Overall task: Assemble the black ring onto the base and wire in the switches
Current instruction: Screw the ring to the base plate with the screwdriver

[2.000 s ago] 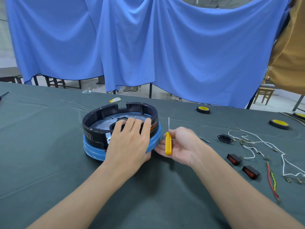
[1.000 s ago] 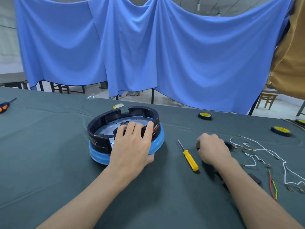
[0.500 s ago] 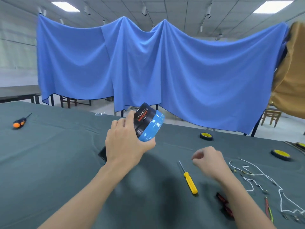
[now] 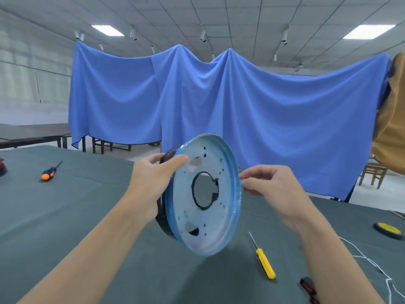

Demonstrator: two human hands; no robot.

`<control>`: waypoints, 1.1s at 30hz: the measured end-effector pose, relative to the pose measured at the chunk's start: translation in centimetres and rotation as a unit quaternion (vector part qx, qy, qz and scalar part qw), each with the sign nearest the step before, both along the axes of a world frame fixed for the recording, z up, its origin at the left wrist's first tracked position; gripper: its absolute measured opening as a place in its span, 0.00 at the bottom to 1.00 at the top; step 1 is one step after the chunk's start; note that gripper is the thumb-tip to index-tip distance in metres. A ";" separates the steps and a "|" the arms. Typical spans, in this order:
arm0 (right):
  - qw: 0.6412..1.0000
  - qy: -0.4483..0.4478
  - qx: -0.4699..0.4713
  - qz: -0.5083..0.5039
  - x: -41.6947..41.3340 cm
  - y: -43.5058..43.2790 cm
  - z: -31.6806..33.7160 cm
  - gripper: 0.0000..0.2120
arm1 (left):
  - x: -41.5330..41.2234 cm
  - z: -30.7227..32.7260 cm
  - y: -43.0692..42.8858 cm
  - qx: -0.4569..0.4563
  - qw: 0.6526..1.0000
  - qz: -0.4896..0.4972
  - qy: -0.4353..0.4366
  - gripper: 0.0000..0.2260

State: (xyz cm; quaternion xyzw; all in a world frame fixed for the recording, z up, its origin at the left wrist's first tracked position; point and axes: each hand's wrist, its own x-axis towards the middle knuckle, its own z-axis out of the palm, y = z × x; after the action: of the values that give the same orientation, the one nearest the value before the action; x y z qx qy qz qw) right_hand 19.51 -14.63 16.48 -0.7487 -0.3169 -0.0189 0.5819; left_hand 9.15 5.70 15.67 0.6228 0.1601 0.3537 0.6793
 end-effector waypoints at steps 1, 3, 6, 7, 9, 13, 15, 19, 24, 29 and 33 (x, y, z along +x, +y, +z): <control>1.000 0.001 0.011 0.010 -0.3 0.3 0.3 0.07 | -0.3 0.0 0.3 -0.032 0.999 -0.018 0.016 0.11; 0.999 0.006 0.025 0.028 -0.7 0.9 0.5 0.06 | -0.9 -0.4 0.9 -0.089 0.993 -0.062 0.052 0.13; 0.998 0.018 0.025 0.047 -1.2 1.8 0.0 0.05 | -1.3 -1.3 1.4 -0.144 0.977 -0.117 0.101 0.12; 0.998 0.018 0.019 0.051 -1.4 2.0 -0.2 0.04 | -1.2 -1.7 1.5 -0.157 0.973 -0.127 0.116 0.13; 0.998 0.019 0.008 0.059 -1.6 2.4 -0.6 0.04 | -1.2 -2.7 1.6 -0.180 0.962 -0.143 0.144 0.15; 0.997 0.022 -0.014 0.071 -1.6 3.5 -1.3 0.03 | -0.8 -4.9 2.1 -0.216 0.943 -0.189 0.172 0.16; 0.997 0.018 -0.032 0.074 -1.5 4.2 -1.7 0.03 | -0.4 -6.2 2.5 -0.223 0.937 -0.196 0.183 0.18; 0.995 0.002 -0.079 0.058 -1.2 5.7 -2.8 0.04 | 0.3 -8.4 3.5 -0.245 0.927 -0.197 0.204 0.16; 0.989 -0.039 -0.139 0.033 -0.4 7.7 -4.2 0.06 | 1.2 -10.3 5.5 -0.254 0.909 -0.239 0.226 0.21; 0.982 -0.076 -0.171 0.016 0.1 9.7 -5.1 0.05 | 2.4 -11.7 7.3 -0.241 0.892 -0.293 0.245 0.22; 0.977 -0.095 -0.192 0.012 0.8 11.2 -5.7 0.04 | 3.4 -13.2 8.2 -0.255 0.886 -0.306 0.237 0.21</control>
State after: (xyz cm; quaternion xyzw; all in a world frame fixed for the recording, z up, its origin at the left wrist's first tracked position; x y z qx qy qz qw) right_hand 20.33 -3.45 10.76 -0.8377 -0.3770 -0.0218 0.3946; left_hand 12.54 13.88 2.49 0.5117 0.2027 -0.0825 0.8308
